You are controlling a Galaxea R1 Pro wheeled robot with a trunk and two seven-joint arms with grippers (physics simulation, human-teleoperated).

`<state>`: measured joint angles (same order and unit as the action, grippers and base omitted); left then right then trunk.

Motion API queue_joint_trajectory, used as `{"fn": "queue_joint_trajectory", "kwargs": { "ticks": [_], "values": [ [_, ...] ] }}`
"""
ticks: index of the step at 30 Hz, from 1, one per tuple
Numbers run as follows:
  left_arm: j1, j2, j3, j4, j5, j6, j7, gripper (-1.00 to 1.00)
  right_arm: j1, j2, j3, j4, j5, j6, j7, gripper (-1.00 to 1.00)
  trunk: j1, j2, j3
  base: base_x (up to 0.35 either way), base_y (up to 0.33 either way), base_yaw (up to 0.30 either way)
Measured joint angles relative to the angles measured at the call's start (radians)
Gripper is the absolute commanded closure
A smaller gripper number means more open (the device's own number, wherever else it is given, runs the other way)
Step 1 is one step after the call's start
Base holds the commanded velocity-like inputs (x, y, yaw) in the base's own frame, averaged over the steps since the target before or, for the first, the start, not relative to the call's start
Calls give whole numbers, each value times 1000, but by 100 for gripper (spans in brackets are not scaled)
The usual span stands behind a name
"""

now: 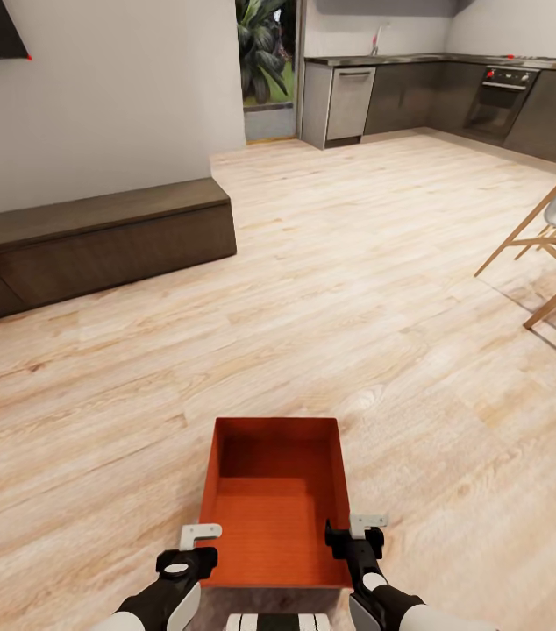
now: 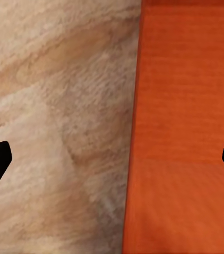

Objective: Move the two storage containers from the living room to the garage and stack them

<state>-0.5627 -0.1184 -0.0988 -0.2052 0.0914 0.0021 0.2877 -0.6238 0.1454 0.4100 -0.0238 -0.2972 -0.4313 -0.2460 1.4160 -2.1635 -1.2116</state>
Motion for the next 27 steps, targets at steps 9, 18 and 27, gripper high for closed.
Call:
{"fn": "queue_joint_trajectory", "kwargs": {
  "ticks": [9,18,27],
  "values": [
    [0,0,0,0,0,0,0,-100,0,0,0,0,-1,1,0,-100,8,-14,-6,0,0,0],
    [0,0,0,0,0,0,0,-100,0,-2,0,0,1,0,16,-100,8,-14,-6,0,0,0],
    [0,0,0,0,0,0,0,-100,0,-17,1,0,1,0,35,-100,8,-14,-6,0,0,0]
  ]
}}
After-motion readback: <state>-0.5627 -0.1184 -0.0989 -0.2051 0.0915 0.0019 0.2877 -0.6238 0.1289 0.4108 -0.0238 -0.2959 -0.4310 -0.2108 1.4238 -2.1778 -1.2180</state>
